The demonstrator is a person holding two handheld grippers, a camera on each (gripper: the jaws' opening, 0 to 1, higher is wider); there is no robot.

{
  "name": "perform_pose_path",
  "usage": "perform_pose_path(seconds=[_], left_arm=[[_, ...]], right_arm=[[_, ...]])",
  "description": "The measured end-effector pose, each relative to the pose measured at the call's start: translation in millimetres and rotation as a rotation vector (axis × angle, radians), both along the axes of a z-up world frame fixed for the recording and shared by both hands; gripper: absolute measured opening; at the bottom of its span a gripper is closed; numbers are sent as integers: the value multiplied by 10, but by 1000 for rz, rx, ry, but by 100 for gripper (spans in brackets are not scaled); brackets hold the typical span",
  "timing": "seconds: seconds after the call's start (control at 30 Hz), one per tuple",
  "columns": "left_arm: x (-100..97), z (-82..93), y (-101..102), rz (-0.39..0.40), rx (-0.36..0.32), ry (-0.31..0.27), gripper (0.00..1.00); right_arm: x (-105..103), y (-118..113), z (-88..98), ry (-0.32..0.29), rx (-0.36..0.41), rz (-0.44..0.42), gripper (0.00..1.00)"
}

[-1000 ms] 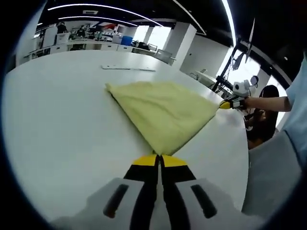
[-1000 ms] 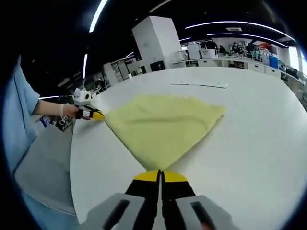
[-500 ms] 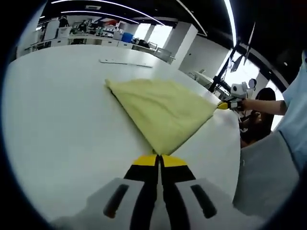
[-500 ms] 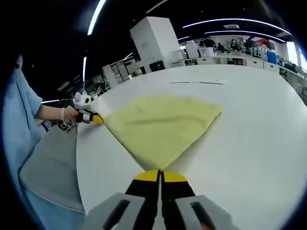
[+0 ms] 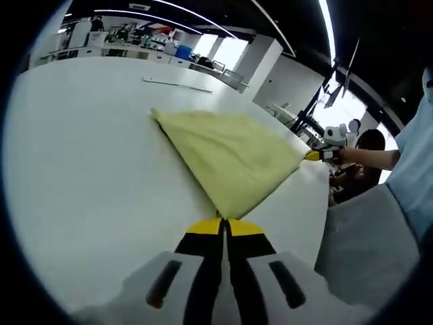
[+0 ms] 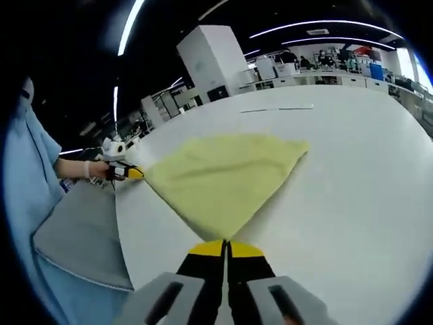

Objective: Fold the garment on the visible template until the final outline fits inside the template.

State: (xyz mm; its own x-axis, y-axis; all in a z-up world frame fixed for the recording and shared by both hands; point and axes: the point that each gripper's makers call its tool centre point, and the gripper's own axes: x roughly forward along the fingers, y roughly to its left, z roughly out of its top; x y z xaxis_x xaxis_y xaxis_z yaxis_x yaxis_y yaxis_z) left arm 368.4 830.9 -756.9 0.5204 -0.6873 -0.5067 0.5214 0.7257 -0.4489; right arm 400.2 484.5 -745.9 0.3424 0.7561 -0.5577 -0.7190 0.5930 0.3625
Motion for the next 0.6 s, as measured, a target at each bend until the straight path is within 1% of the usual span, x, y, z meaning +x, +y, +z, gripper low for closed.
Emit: perform_pose_path(seconds=[0.1,0.17,0.23,0.43,0.6], left_arm=[[-51,6,-10,-4,0,4,0],[-78,-3,-15,-7,0,7,0],[-79,-15,-9,-4,3,8,0],[-76,-36,-7,7,4,15,0],[-59,-51,1,25,18,20,0]], right_arm=[[-46,-18,-1,6,8,-5,0],[-61,-35,-17,6,0,-6,0],[-69,-32,-16,19,13,-14,0],[-63,-11,-10,12,10,-10,0],[-79,-16,-3,17,13,-7,0]])
